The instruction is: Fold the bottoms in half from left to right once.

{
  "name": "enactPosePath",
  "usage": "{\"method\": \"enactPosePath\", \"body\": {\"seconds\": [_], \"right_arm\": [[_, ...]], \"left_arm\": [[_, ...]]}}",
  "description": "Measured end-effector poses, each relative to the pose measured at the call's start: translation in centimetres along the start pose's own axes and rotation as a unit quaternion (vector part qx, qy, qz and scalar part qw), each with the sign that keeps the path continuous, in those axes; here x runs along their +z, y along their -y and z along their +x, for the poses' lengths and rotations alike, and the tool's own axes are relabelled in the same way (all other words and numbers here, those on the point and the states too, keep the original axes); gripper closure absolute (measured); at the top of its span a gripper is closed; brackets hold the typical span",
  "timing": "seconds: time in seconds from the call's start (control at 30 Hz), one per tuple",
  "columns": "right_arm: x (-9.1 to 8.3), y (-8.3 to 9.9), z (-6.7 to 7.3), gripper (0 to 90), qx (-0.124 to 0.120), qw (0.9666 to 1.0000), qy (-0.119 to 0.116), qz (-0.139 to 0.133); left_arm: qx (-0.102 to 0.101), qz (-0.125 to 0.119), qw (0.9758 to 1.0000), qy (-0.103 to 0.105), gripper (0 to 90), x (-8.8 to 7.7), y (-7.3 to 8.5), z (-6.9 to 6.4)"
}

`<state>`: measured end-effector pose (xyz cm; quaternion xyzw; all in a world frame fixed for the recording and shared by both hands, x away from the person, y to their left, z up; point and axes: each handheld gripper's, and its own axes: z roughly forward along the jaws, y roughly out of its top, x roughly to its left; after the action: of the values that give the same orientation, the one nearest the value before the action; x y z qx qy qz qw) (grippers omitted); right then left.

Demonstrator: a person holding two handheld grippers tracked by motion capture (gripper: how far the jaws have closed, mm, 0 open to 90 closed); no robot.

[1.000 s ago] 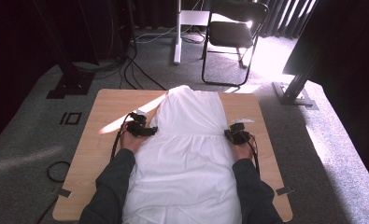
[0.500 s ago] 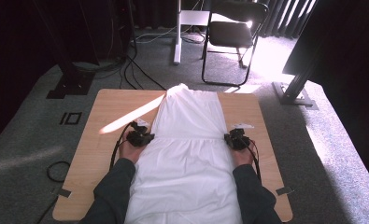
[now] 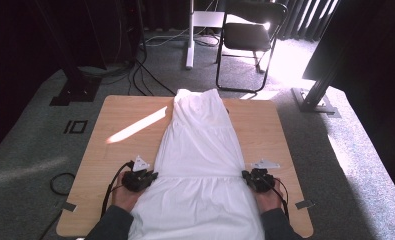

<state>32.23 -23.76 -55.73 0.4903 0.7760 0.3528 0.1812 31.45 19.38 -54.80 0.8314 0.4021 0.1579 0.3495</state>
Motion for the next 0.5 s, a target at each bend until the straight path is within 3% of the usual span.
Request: {"method": "enactPosePath", "body": {"seconds": [0.07,0.13,0.23,0.33,0.5], "right_arm": [[-0.8,0.8,0.4,84.0,0.013,0.9999,-0.008,0.002],[-1.2,1.1,0.6,72.7,0.016,0.9998,-0.009,-0.001],[-1.4,0.5,0.1,60.8,0.019,0.9992,-0.015,-0.032],[-1.2,-1.3,-0.7,57.0,0.035,0.9972,-0.031,-0.058],[1.5,-5.5,-0.9,55.5,0.007,0.9971,-0.052,-0.055]], "left_arm": [[0.007,-0.001,1.0,0.002,80.9,-0.5,0.5,-0.5],[0.01,-0.008,0.9999,-0.003,72.3,-0.7,0.5,-0.5],[-0.023,-0.032,0.999,0.019,59.0,-0.7,0.2,0.7],[-0.039,-0.054,0.9973,0.03,55.7,-0.7,-0.1,1.7],[-0.05,-0.057,0.9963,0.039,54.8,0.3,-0.7,2.5]]}}
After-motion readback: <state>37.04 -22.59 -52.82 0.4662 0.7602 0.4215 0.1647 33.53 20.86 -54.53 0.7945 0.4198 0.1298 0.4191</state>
